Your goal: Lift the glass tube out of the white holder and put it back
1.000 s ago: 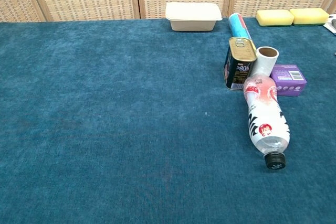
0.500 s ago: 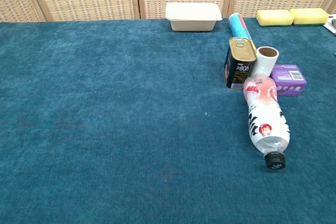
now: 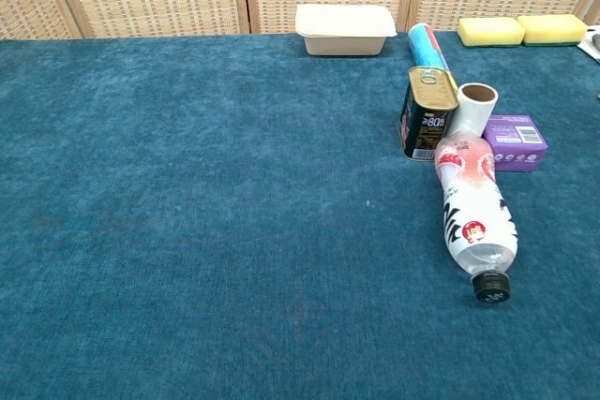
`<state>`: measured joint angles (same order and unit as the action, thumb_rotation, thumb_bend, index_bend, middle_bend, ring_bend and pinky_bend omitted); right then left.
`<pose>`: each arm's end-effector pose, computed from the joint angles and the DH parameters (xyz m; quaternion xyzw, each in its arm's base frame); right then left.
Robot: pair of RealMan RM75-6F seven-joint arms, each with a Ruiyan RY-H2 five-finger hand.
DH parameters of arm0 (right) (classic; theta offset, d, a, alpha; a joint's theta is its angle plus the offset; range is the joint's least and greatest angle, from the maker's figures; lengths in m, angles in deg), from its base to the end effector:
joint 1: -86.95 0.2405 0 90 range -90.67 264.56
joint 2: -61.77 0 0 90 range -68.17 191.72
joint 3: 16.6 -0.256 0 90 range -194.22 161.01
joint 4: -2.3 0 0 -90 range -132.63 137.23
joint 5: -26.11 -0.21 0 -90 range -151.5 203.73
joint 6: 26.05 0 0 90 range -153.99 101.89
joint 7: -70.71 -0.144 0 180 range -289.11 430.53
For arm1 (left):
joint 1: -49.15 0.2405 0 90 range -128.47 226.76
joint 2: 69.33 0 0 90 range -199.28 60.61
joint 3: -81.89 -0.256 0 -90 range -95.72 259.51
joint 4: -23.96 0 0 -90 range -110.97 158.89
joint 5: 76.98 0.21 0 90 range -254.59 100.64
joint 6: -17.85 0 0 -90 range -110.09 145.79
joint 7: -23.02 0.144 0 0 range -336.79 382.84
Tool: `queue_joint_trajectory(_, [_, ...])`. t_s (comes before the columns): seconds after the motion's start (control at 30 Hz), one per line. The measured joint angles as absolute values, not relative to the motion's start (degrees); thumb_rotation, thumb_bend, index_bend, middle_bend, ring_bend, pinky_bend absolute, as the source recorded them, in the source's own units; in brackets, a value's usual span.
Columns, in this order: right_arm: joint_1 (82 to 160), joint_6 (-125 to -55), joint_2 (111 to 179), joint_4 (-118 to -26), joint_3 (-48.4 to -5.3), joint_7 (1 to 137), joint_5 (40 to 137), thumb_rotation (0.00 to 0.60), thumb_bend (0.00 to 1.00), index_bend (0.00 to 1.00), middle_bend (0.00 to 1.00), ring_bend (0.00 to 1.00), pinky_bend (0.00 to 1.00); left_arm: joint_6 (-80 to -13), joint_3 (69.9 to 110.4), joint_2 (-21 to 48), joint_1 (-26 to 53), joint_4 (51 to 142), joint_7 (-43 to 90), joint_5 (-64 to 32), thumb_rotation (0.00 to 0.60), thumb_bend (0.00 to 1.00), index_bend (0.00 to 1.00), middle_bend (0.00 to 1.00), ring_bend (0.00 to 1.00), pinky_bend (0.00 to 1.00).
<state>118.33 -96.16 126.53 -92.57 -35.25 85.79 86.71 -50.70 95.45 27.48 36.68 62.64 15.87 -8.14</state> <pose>-0.2070 -0.3559 0.1767 0.5830 -0.3344 0.4306 0.6024 -0.4328 0.2505 0.0893 -0.4821 -0.4238 -0.2860 0.7114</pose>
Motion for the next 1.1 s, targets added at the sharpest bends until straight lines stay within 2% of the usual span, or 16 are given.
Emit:
queue_joint_trajectory(0.13, [117.90, -94.68, 125.75, -96.04, -35.39, 82.31, 84.95, 0.600, 0.36, 0.78, 1.00, 1.00, 0.88, -50.83, 95.39, 27.44, 36.78, 62.69, 15.69, -8.05, 0.600, 0.15, 0.45, 0.42, 0.23, 0.32])
queue_joint_trajectory(0.53, [116.29, -94.13, 123.02, -108.07, -34.18, 76.19, 93.12, 0.600, 0.36, 0.78, 1.00, 1.00, 0.88, -50.83, 95.35, 27.45, 36.78, 62.59, 15.50, -8.00, 0.600, 0.15, 0.45, 0.42, 0.23, 0.32])
queue_joint_trajectory(0.8, [121.55, -91.57, 126.76, -109.42, -36.30, 79.84, 87.20, 0.600, 0.36, 0.78, 1.00, 1.00, 0.88, -50.72, 95.36, 27.46, 36.74, 62.51, 15.41, -8.00, 0.600, 0.15, 0.45, 0.42, 0.23, 0.32])
queue_joint_trajectory(1.1, [125.85, -90.54, 131.20, -106.95, -38.03, 82.83, 82.26, 0.600, 0.36, 0.78, 1.00, 1.00, 0.88, -50.65, 95.37, 27.45, 36.72, 62.47, 15.33, -8.00, 0.600, 0.15, 0.45, 0.42, 0.23, 0.32])
